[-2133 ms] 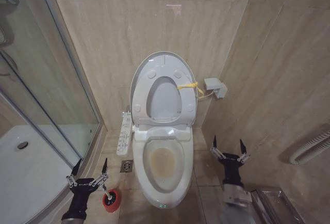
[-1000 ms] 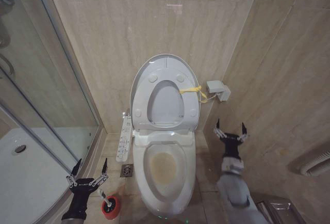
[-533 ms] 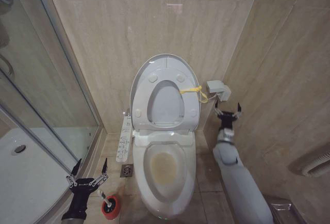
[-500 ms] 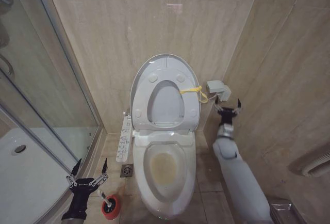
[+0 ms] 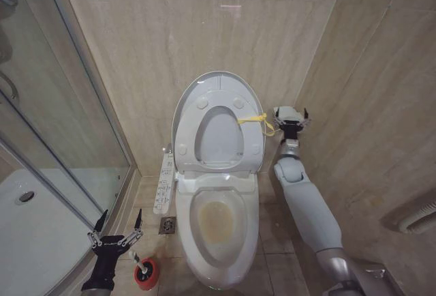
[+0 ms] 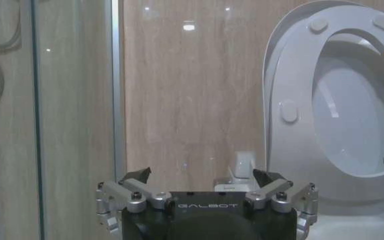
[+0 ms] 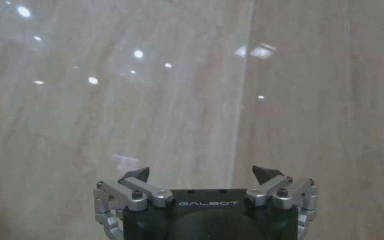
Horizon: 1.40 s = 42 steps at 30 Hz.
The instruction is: Open the toilet lid, clean the toilet bowl with a toilet brush, close the toilet lid, and flush.
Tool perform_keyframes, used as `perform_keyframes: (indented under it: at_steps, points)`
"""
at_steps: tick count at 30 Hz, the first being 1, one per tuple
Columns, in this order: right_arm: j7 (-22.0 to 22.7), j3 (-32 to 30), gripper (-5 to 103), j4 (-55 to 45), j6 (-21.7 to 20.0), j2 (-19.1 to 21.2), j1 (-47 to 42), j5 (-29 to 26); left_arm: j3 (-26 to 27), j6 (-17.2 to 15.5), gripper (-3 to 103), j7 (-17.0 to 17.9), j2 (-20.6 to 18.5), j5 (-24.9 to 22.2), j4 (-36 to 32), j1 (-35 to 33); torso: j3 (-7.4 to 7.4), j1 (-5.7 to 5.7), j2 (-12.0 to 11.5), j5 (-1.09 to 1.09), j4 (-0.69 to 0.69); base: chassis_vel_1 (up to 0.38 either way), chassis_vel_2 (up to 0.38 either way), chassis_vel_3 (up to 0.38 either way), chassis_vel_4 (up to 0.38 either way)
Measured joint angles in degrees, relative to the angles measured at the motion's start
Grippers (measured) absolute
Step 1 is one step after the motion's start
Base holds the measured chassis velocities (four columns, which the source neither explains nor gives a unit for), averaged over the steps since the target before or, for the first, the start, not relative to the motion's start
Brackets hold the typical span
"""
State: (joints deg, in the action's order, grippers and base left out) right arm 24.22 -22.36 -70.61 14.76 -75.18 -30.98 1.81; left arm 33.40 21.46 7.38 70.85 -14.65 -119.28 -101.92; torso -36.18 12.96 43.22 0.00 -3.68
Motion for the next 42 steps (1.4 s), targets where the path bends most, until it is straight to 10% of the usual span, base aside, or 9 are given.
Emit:
perform_keyframes:
  at_steps: [42]
  points:
    - [2.25, 10.39, 100, -19.88, -3.73, 9.12, -16.56, -4.79, 0.01, 0.0, 100, 0.02, 0.0, 0.0, 0.0, -0.01, 0.01, -0.02, 0.01, -0.01, 0.08, 0.003, 0.004, 0.001, 0.001]
